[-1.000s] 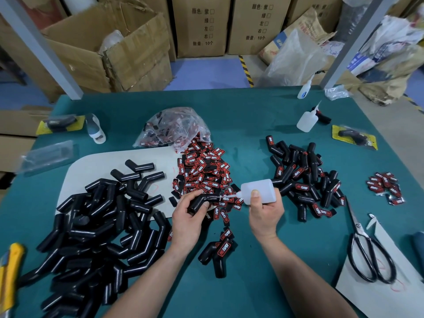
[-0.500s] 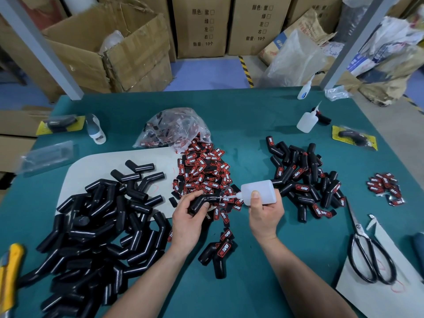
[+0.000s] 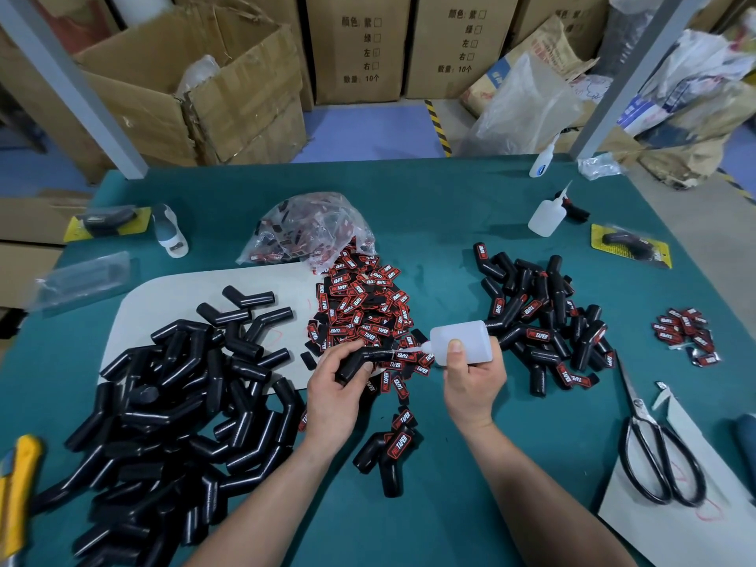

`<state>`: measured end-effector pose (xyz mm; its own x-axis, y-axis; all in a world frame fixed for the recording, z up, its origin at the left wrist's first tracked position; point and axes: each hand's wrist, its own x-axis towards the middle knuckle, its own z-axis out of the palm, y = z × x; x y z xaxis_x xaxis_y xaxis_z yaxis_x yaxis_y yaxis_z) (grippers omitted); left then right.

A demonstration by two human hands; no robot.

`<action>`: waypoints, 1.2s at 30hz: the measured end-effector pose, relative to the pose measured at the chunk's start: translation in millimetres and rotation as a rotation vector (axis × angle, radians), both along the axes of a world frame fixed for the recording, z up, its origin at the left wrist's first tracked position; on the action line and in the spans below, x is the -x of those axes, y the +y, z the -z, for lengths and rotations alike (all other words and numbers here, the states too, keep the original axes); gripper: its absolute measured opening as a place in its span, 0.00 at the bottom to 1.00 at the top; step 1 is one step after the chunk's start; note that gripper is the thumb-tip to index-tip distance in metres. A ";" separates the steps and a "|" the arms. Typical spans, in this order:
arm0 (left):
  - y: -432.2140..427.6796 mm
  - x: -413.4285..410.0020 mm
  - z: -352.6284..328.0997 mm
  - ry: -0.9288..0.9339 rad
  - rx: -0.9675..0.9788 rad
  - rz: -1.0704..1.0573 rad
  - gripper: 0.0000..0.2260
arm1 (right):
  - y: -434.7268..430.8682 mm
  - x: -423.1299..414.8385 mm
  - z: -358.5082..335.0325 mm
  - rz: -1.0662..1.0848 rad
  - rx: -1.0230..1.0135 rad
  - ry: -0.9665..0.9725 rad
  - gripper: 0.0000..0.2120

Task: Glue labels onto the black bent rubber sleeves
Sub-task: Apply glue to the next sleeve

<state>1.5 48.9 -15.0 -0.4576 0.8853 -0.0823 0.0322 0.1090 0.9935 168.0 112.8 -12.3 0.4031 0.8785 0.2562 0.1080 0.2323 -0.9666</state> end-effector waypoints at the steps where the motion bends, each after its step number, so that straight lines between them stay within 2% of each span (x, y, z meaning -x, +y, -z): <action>1: 0.4 -0.2 0.0 0.007 -0.005 -0.001 0.15 | -0.4 0.1 0.6 -0.001 0.002 -0.007 0.08; 26: -0.4 0.7 -1.9 -0.010 -0.003 0.007 0.16 | 3.6 -3.4 6.2 0.005 0.010 -0.024 0.08; 36: -0.3 3.4 4.5 0.073 0.009 0.019 0.16 | 4.5 -3.6 7.8 0.003 0.016 0.006 0.08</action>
<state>-1.9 48.6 -19.5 -0.4454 0.8935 -0.0572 0.1065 0.1163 0.9875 171.6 117.4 -20.1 0.4070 0.8815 0.2396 0.1033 0.2162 -0.9709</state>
